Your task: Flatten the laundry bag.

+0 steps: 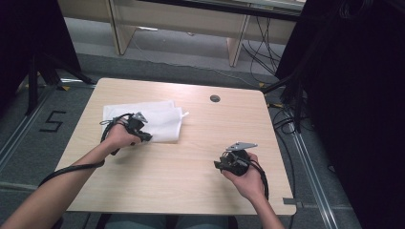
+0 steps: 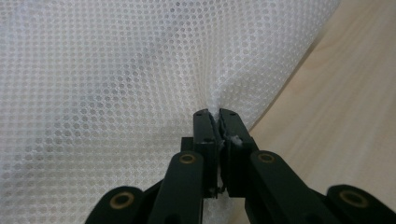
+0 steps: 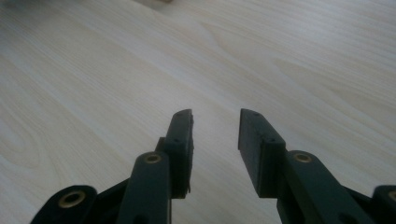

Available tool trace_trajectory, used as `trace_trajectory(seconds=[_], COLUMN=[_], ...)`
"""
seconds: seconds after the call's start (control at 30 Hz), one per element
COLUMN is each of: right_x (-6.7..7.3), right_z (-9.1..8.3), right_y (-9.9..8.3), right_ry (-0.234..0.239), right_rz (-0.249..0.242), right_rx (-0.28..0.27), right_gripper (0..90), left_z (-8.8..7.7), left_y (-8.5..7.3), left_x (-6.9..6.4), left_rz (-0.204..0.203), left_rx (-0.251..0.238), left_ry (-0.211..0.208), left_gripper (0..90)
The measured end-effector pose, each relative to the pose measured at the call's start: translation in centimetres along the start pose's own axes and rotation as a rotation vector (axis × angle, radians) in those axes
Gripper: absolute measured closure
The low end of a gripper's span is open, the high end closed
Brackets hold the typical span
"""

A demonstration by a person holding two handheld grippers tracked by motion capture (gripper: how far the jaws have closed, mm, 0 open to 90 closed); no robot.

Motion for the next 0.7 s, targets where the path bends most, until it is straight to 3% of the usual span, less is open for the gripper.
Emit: trace_trajectory(seconds=[0.03, 0.1, 0.13, 0.17, 0.27, 0.3, 0.33, 0.37, 0.43, 0.47, 0.5, 0.57, 0.7], right_x=[-0.2, -0.1, -0.1, -0.3, -0.4, -0.3, -0.4, -0.4, -0.3, -0.5, -0.5, -0.5, -0.9], right_z=[0.1, 0.1, 0.0, -0.1, -0.1, -0.2, -0.2, 0.0, -0.2, -0.1, -0.4, -0.4, -0.3], right_y=[0.0, 0.1, 0.0, -0.1, 0.1, 0.1, 0.1, 0.1, 0.2, 0.1, 0.1, 0.1, 0.2], right_ry=[-0.011, -0.004, -0.001, -0.007, -0.011, -0.012, -0.015, -0.029, -0.019, -0.027, -0.017, -0.021, -0.040], right_rz=[-0.018, -0.005, 0.019, -0.004, -0.006, 0.003, -0.006, 0.015, 0.021, -0.001, 0.011, 0.021, 0.015], right_rx=[-0.018, -0.029, -0.015, 0.007, -0.008, -0.008, -0.014, -0.036, -0.029, -0.029, -0.002, -0.006, -0.036], right_gripper=[66.0, 65.9, 65.7, 65.7, 65.5, 65.0, 64.7, 64.3, 64.3, 64.3, 64.3, 64.3, 63.5], left_z=[0.0, 0.0, -0.1, -0.1, -0.1, -0.1, -0.1, 0.1, 0.1, 0.1, 0.1, 0.2, 0.3], left_y=[-0.1, -0.1, -0.3, -0.3, -0.4, -0.5, -0.5, -0.4, -0.5, -0.5, -0.5, -0.5, -0.3], left_x=[-0.5, -0.9, -1.8, -2.2, -3.2, -4.2, -4.2, -5.6, -6.6, -7.1, -7.6, -8.1, -10.8], left_rz=[0.001, 0.010, 0.044, 0.057, 0.076, 0.097, 0.097, 0.071, 0.090, 0.097, 0.106, 0.115, 0.159], left_rx=[-0.009, -0.007, -0.003, -0.002, 0.008, 0.006, 0.006, -0.030, -0.032, -0.032, -0.032, -0.031, -0.014], left_ry=[-0.006, -0.012, -0.022, -0.032, -0.052, -0.072, -0.072, -0.103, -0.119, -0.123, -0.134, -0.138, -0.172], left_gripper=[86.1, 86.0, 86.0, 86.0, 86.0, 86.0, 86.0, 86.0, 85.9, 85.9, 85.8, 85.7, 85.2])
Point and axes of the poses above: each handheld gripper's, and its own axes: z roughly forward along the jaws, y roughly out of its top, x roughly to its left, the point moved 6 cm from there along z, roughly forward along the jaws, and after that the axes turned 2 degrees about x, right-handed, at the moved point
